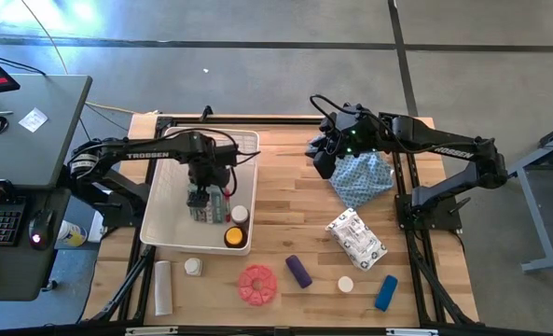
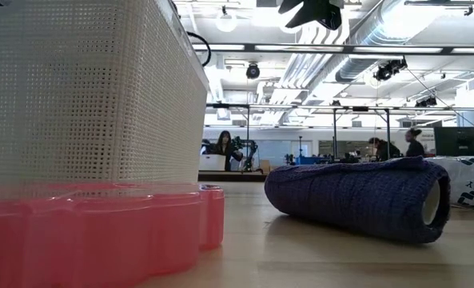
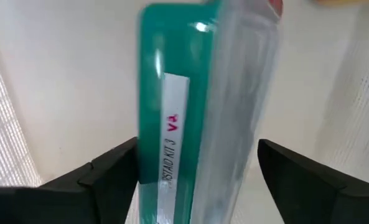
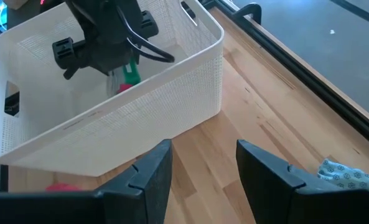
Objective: Pick & place medical supplies in basket/bin
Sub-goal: Put the blue first aid kit into the white bin
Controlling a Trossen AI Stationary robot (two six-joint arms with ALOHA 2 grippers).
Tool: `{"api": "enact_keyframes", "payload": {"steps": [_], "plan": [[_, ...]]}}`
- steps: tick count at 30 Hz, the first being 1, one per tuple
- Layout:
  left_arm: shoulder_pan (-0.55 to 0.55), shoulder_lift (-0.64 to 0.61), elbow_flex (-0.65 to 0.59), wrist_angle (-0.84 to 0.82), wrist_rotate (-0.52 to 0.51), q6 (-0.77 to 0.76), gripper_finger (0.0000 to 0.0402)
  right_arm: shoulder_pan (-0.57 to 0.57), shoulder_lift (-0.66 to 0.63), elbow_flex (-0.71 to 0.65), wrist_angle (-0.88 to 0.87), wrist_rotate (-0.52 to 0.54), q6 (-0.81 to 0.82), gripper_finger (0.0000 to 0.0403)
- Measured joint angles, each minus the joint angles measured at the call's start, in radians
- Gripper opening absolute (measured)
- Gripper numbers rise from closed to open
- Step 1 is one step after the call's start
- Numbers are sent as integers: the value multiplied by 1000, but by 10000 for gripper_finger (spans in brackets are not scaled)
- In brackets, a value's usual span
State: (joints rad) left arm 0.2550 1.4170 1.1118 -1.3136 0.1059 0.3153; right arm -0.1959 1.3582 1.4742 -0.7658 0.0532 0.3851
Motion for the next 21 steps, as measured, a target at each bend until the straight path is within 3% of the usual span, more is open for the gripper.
{"api": "enact_keyframes", "payload": {"steps": [10,21], "plan": [[0,19,0,66,136,-8,269,0,0,0,0,0,0,169],[0,23,0,93,146,14,287,0,0,0,0,0,0,169]]}}
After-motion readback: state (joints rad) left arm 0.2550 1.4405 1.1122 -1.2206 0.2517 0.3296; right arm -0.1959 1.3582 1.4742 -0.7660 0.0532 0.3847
